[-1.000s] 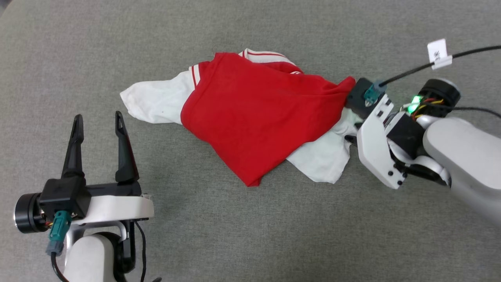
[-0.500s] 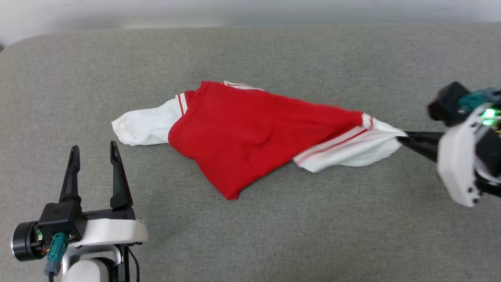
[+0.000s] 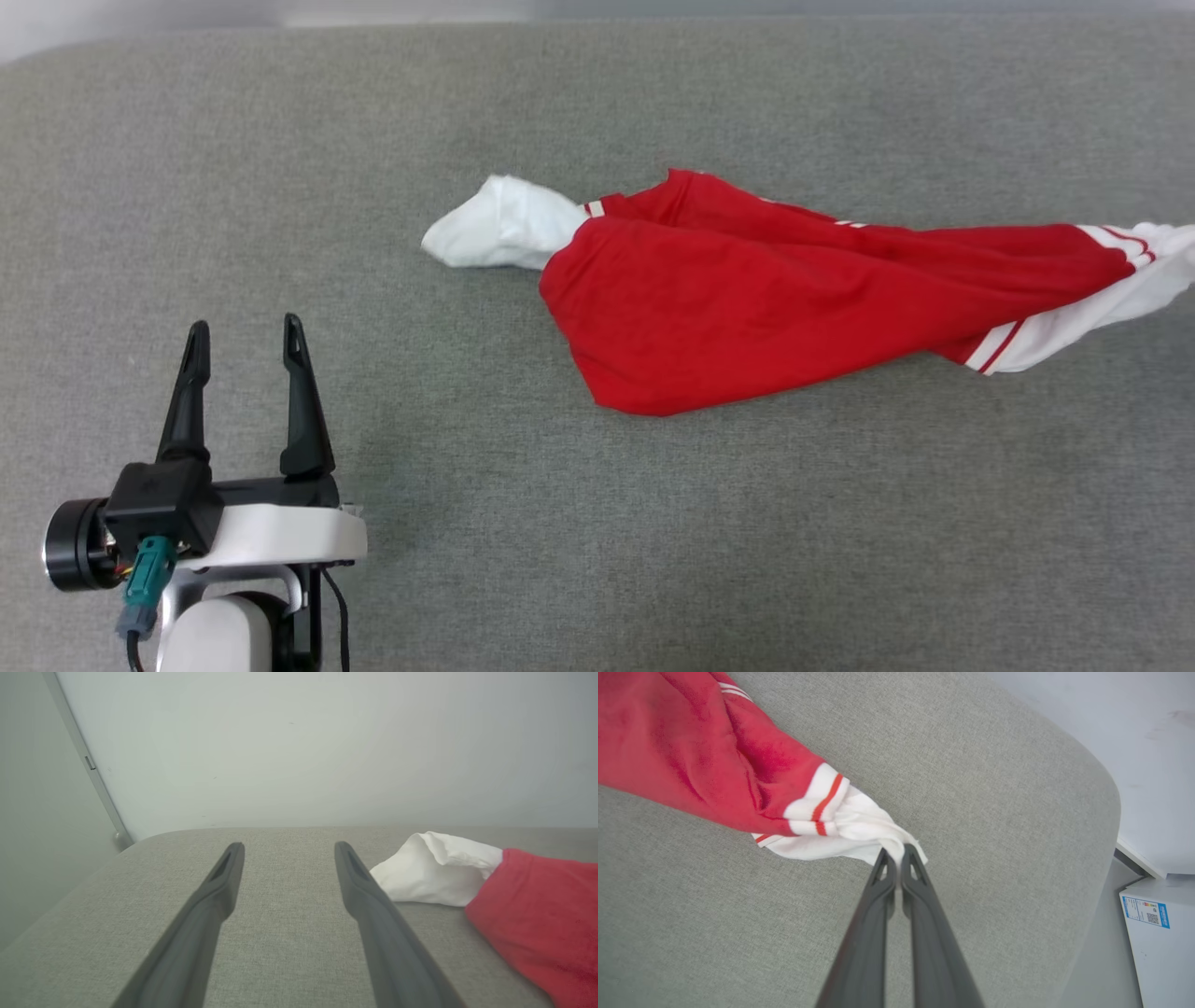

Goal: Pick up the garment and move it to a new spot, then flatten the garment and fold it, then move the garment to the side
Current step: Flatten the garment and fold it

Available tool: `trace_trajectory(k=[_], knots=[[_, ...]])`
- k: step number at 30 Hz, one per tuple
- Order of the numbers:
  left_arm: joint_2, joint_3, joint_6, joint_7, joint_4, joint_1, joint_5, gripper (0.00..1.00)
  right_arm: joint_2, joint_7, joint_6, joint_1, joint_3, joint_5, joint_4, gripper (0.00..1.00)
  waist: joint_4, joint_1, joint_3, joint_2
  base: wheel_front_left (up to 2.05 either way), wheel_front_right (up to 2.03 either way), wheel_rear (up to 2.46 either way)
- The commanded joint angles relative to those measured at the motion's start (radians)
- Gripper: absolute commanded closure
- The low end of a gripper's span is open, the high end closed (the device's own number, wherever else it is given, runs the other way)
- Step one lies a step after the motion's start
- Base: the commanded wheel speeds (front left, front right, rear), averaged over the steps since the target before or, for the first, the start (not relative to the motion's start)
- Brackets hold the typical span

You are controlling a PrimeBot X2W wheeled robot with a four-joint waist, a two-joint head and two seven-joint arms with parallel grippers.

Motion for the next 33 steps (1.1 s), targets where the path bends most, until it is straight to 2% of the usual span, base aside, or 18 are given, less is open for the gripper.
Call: trace_trajectory(k=[1, 7, 12, 17, 18, 23, 27, 33], knots=[[-0.002, -0.004, -0.005, -0.002, 0.001, -0.019, 0.003, 0.0, 0.038, 0.006, -0.001, -0.017, -0.016, -0.031, 0.043, 1.0, 0.015, 0.0, 0.029, -0.0001, 0.0, 0.0, 0.0], [-0.007, -0.019, -0.007, -0.002, 0.013, -0.049, 0.003, 0.0, 0.161, 0.026, -0.001, 0.028, -0.019, -0.151, 0.219, 1.0, 0.036, 0.0, 0.057, -0.0001, 0.0, 0.0, 0.0], [-0.009, -0.018, -0.004, -0.002, 0.023, -0.051, 0.004, 0.0, 0.24, 0.04, 0.001, 0.134, 0.016, -0.153, 0.296, 1.0, 0.035, 0.0, 0.05, -0.0001, 0.0, 0.0, 0.0], [-0.009, -0.01, -0.004, -0.002, 0.032, -0.035, 0.007, 0.0, 0.284, -0.076, 0.001, 0.185, -0.03, -0.132, 0.325, 1.0, 0.019, 0.0, 0.02, -0.0001, 0.0, 0.0, 0.0], [-0.01, -0.001, -0.008, -0.002, 0.036, -0.023, 0.009, 0.0, 0.275, -0.19, -0.001, 0.184, -0.079, -0.155, 0.307, 0.0, 0.008, 0.0, -0.014, -0.0001, 0.0, 0.0, 0.0], [-0.002, 0.015, -0.016, -0.002, 0.034, -0.003, 0.021, 0.0, 0.269, -0.358, -0.001, 0.246, -0.168, -0.186, 0.251, 0.0, -0.013, 0.0, -0.089, -0.0001, 0.0, 0.0, 0.0], [0.019, 0.021, -0.03, -0.002, 0.027, -0.006, 0.033, 0.0, 0.275, -0.47, -0.001, 0.323, -0.277, -0.229, 0.195, 0.0, -0.026, 0.0, -0.136, -0.0001, 0.0, 0.0, 0.0], [0.08, 0.009, -0.082, -0.002, 0.045, -0.105, 0.036, 0.0, 0.367, -0.622, -0.001, 0.474, -0.518, -0.364, 0.113, 0.0, -0.04, 0.0, -0.159, -0.0001, 0.0, 0.0, 0.0]])
